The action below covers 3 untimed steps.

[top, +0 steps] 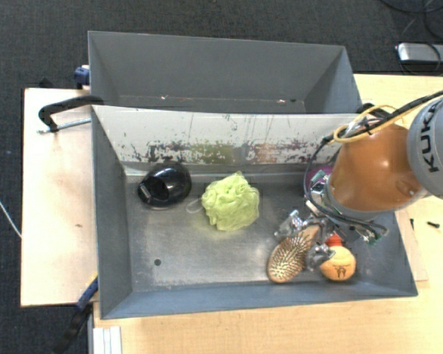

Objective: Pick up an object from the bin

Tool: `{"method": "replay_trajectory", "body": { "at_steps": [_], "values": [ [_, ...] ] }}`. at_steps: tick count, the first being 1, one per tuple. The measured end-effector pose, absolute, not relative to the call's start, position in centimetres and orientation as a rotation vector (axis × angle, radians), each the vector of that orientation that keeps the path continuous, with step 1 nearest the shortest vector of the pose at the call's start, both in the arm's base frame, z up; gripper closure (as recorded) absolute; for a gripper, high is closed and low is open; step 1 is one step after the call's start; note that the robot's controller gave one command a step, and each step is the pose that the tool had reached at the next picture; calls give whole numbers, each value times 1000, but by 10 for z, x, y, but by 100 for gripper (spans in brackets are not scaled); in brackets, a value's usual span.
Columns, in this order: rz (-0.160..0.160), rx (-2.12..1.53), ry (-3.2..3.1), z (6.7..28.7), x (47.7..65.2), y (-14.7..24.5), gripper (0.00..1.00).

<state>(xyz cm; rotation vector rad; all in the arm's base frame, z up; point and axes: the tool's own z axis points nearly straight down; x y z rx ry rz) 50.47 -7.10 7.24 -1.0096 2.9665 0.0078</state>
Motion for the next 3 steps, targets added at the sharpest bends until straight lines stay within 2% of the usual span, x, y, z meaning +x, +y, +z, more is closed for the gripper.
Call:
{"method": "replay_trajectory", "body": {
  "at_steps": [3],
  "values": [
    [4, -1010, 2967, 80, 505, -71, 100]
  ]
}}
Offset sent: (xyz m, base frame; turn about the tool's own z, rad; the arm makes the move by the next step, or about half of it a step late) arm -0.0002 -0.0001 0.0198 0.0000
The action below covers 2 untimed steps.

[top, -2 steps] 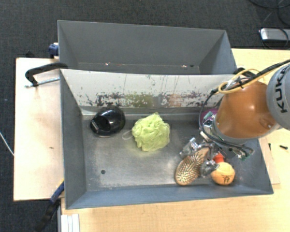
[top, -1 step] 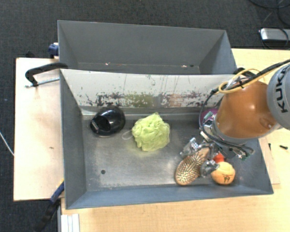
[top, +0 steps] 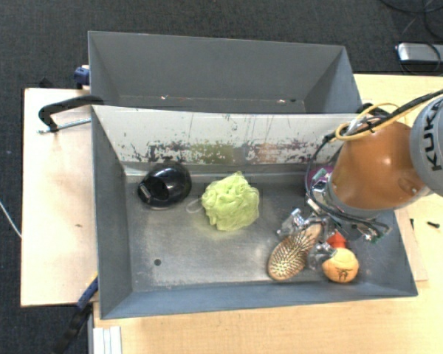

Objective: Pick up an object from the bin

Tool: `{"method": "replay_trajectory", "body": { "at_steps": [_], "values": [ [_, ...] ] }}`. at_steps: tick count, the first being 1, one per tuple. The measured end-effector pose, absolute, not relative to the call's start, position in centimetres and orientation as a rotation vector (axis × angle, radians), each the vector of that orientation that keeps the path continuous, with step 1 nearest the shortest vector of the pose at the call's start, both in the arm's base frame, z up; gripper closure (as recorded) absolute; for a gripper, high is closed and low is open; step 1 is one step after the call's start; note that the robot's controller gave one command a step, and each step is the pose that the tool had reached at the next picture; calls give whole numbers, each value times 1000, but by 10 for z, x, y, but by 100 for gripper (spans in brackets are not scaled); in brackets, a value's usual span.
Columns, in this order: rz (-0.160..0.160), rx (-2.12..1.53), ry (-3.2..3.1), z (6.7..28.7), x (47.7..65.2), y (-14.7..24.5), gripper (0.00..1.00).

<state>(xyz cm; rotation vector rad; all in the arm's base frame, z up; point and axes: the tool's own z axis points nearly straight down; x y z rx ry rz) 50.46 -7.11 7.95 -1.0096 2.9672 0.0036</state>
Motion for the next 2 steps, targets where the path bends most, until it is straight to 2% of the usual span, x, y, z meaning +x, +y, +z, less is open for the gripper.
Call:
{"method": "replay_trajectory", "body": {
  "at_steps": [2],
  "values": [
    [2, -1009, 2971, 98, 504, -71, 100]
  ]
}}
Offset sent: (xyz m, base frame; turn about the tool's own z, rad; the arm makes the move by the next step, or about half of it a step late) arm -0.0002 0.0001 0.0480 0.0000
